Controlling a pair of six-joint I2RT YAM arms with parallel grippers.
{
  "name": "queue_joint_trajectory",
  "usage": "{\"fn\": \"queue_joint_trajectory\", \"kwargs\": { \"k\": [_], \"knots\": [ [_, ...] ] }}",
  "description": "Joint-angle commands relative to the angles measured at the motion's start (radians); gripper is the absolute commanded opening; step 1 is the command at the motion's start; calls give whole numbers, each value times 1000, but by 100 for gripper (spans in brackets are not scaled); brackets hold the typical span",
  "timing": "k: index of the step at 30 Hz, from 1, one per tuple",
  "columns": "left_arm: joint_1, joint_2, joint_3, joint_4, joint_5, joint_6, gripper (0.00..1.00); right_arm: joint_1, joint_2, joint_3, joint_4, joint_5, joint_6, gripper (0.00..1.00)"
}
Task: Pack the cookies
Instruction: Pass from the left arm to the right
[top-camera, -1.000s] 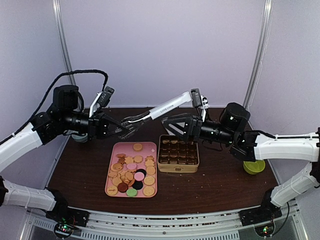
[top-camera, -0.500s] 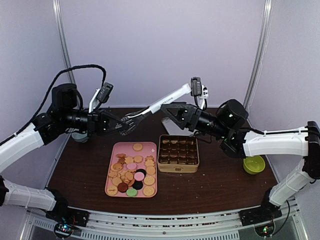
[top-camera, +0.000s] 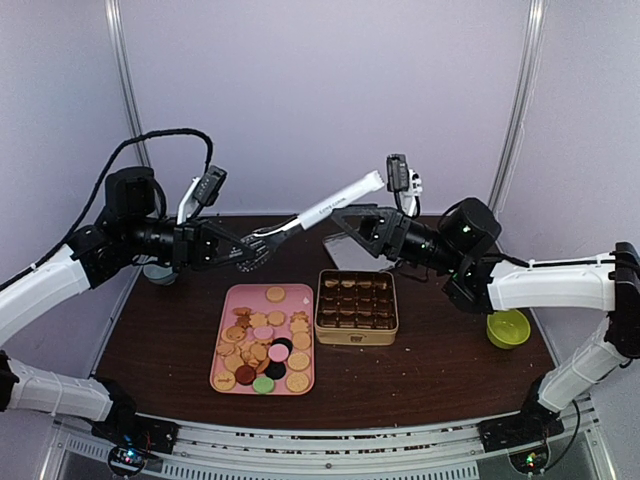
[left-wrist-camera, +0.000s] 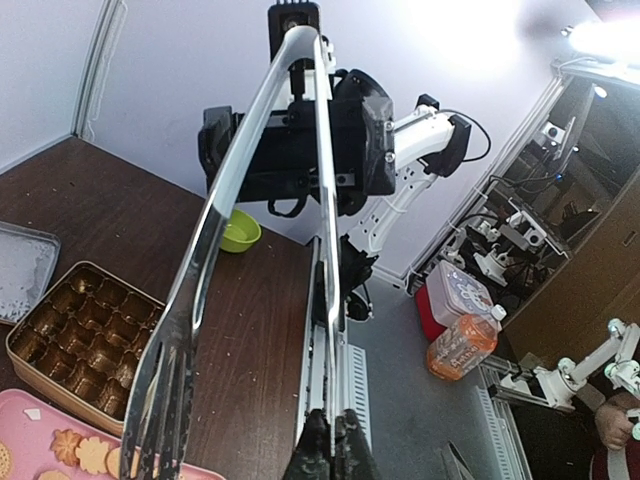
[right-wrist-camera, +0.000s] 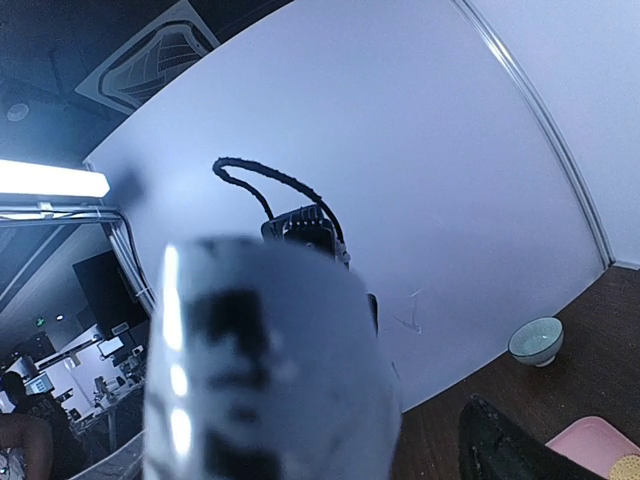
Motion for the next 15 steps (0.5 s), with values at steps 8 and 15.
{"fn": "queue_joint_trajectory", "kwargs": {
  "k": [8, 15],
  "knots": [
    [8, 8, 34, -5, 90, 61, 0, -5, 107, 152, 100, -156, 110, 71],
    [19, 6, 50, -11, 92, 68, 0, -9, 114, 128, 136, -170, 138, 61]
  ]
}}
